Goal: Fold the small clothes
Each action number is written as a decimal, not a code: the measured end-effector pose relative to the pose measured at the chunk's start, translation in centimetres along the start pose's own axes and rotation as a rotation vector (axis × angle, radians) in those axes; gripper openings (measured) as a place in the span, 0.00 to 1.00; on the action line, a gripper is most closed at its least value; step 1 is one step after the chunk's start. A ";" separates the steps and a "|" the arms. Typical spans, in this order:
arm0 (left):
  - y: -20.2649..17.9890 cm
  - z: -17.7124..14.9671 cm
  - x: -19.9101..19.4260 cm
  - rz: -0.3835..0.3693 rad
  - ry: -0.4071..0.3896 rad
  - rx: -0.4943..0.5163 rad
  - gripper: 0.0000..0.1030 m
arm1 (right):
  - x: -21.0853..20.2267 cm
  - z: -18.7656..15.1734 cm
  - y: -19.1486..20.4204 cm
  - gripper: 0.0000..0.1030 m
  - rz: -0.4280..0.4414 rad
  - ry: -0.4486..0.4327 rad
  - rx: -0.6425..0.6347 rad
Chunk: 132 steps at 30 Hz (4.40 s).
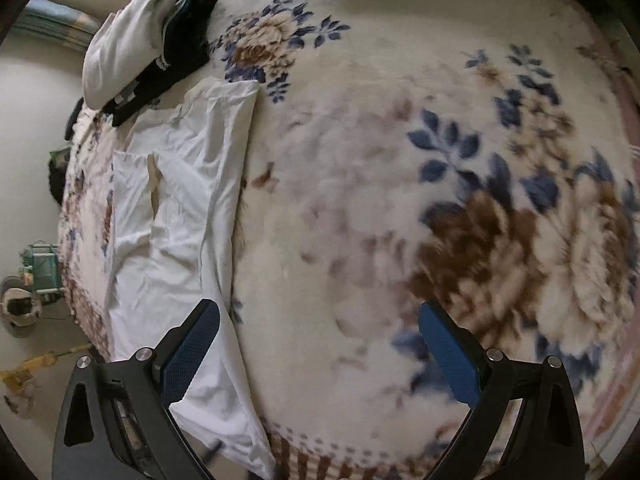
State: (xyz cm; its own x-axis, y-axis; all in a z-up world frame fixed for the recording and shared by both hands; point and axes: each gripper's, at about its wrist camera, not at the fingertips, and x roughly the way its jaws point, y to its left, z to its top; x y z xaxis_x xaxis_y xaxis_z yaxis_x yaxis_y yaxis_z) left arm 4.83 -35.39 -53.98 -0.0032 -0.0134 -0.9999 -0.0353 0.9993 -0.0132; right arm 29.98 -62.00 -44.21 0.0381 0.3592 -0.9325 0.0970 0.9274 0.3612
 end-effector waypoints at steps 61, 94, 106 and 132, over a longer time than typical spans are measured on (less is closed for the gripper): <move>49.8 -2.4 -4.3 -0.321 -0.185 -0.725 0.36 | 17.3 13.2 44.4 0.65 -0.131 -0.038 -0.284; 42.7 3.0 -1.2 -0.229 -0.020 -0.278 0.09 | 24.3 -31.1 29.4 0.03 0.051 0.462 0.052; 40.5 20.7 -13.0 -0.394 -0.332 -0.214 0.51 | 12.4 -15.3 26.7 0.52 0.121 0.104 0.109; 28.7 52.7 -0.7 -0.364 -0.200 0.084 0.06 | 19.2 21.5 23.3 0.01 0.230 -0.100 0.164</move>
State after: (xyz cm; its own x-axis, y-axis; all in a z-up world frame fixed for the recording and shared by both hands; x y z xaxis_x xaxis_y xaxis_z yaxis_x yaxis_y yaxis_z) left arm 56.47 -4.82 -53.84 0.1891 -0.3671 -0.9107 0.0832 0.9301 -0.3577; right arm 54.34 -35.69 -53.70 0.1746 0.5387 -0.8242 0.2336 0.7905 0.5661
